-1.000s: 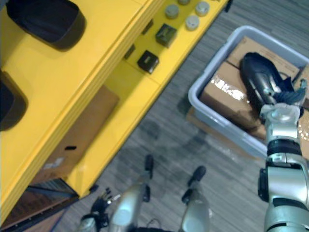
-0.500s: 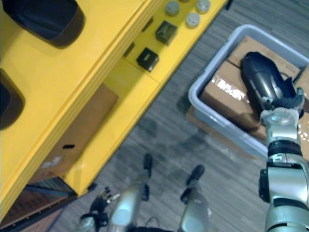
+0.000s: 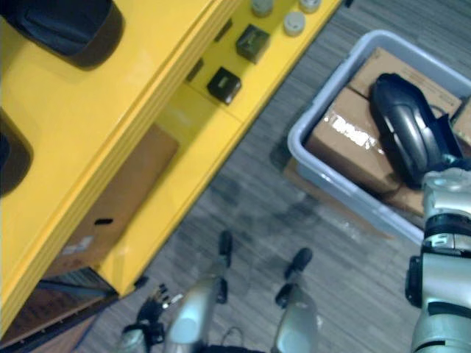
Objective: Walk over and take plastic housings, then place them on the shelf
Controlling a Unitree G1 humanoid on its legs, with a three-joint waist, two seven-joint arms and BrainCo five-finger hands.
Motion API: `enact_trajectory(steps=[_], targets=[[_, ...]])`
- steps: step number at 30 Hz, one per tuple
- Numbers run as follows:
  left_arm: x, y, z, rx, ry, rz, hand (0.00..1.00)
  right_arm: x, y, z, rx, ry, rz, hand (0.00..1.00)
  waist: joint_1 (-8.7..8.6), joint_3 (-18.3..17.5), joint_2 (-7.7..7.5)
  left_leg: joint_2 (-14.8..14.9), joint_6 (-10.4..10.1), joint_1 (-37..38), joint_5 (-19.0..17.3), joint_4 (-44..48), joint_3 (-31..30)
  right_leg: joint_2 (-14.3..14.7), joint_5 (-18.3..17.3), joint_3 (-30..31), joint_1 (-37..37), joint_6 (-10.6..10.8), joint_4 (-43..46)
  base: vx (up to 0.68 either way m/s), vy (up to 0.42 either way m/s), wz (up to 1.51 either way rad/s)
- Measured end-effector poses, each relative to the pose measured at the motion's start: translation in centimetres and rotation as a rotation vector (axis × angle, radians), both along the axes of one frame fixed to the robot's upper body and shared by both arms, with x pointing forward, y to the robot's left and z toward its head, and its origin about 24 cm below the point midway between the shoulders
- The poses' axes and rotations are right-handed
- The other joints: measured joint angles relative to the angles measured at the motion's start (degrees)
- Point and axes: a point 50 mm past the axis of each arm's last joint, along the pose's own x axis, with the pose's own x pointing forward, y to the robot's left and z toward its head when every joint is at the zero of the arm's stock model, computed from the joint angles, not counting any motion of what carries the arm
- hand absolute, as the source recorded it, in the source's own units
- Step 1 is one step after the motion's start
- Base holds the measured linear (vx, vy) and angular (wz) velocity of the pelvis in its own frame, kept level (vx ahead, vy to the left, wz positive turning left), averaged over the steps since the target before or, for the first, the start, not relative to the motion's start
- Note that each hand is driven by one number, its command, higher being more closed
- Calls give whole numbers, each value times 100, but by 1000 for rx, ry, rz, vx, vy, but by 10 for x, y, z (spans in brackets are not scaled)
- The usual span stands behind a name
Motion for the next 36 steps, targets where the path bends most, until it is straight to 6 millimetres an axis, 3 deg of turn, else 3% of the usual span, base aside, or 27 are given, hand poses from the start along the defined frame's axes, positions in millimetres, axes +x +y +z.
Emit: enact_trajectory(steps=[4, 8, 15, 18, 23, 29, 36], targets=[[0, 0, 0, 0, 2, -2, 0, 7, 4, -5, 45, 10, 169, 0, -59, 0, 1, 3, -4, -6, -7, 2, 23, 4, 1, 23, -26, -1, 0, 25, -54, -2], [1, 0, 1, 1, -9, -1, 0, 8, 6, -13, 34, 41, 270, 0, -14, 2, 5, -1, 7, -46, -18, 3, 105, -6, 0, 113, -134, -1, 28, 12, -54, -9], [11, -3, 11, 10, -129, 9, 0, 9, 7, -12, -8, 76, 251, 0, 6, 40, 78, -11, 14, -189, -22, 5, 95, -36, -16, 124, -309, -18, 116, 9, -44, 0], [32, -24, 31, -50, -283, 1, 0, 0, 0, -15, -7, 105, 126, 0, 62, 89, 177, -62, 21, -256, -23, 42, 41, -95, -15, 96, -350, -18, 158, 11, -24, 12], [72, -76, 88, -183, -567, -87, 0, -13, -14, -3, 0, 56, -72, 0, 81, 136, 275, -123, 65, -456, -79, 283, -59, -172, 1, -7, -388, -6, 229, -1, -16, 13], [83, -94, 125, -184, -745, -156, 0, -17, -19, 7, -18, 50, -119, 0, 76, 187, 424, -119, 73, -658, -299, 714, -58, -188, -63, -2, -404, -100, 264, -10, -8, 0], [101, -122, 170, -197, -950, -295, 0, -14, -18, 11, -16, 33, -115, 0, 64, 184, 440, -9, 67, -1057, -677, 1472, 5, -108, -45, 109, -518, -131, 281, -34, -17, -9]])
